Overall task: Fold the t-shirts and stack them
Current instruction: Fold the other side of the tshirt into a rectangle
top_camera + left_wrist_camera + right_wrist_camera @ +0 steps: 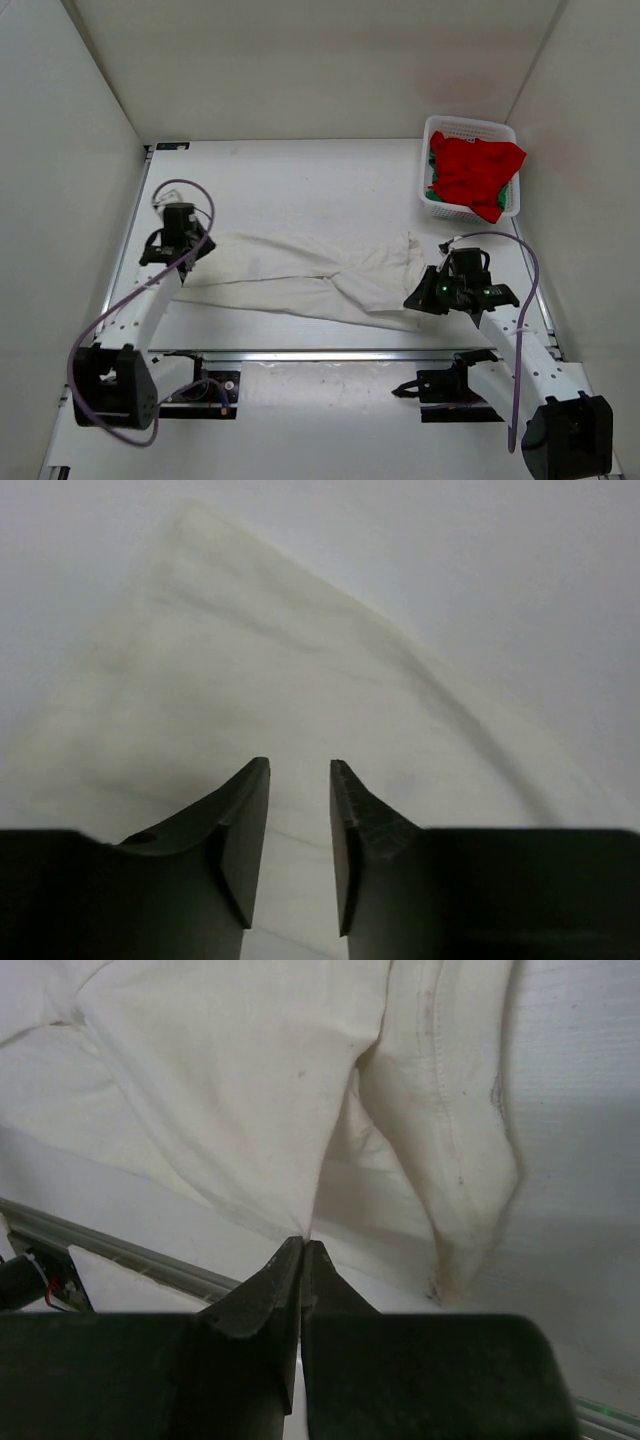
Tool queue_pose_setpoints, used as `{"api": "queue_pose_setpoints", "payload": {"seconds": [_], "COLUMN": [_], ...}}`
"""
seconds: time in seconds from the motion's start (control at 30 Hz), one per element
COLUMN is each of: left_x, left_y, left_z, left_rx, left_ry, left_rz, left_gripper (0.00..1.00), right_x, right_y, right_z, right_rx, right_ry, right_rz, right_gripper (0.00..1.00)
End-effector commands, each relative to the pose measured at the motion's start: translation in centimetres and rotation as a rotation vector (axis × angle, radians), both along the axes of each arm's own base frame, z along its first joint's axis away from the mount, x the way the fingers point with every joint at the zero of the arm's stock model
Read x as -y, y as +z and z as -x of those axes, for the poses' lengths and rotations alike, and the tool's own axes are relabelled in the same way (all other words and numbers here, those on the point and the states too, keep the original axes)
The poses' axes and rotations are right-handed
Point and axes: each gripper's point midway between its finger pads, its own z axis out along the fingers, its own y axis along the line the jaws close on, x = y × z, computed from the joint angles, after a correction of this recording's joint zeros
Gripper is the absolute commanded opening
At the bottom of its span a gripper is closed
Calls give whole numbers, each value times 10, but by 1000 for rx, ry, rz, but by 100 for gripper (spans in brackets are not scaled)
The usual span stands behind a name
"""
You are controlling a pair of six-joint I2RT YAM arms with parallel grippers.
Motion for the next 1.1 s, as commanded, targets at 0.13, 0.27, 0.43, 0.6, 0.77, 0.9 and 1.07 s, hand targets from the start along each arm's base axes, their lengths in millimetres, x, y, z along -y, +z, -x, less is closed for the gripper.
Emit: {"api": "queue_pose_setpoints", "payload": {"seconds": [0.13,0.27,0.43,0.6,0.77,0.9,1.07], "left_x": [245,322,348,352,350,346,332], "left_y": [7,1,5,-8,-20,-10,8], "left_z": [51,72,70,80,78,75,64], "left_rx": [96,68,45,2,-8,20,62], "left_ry": [-521,-664,-725,-752,-742,-748,-742], "left_rz": [413,534,579,579,589,598,590], "left_gripper": [24,19,22,24,23,23,23], "right_x": [-12,-19,0,-22,-54,-60,-53], "right_y": [30,57,31,55,108,148,126], "right_z": [-32,-52,-37,-17,-24,-26,-6], "right_rx": [149,235,109,138,200,232,159], "right_ry": [11,5,-67,-10,60,49,-32], "right_rz": [-36,-55,-87,-104,-93,-147,-224], "right_gripper": [1,0,0,0,0,0,0]}}
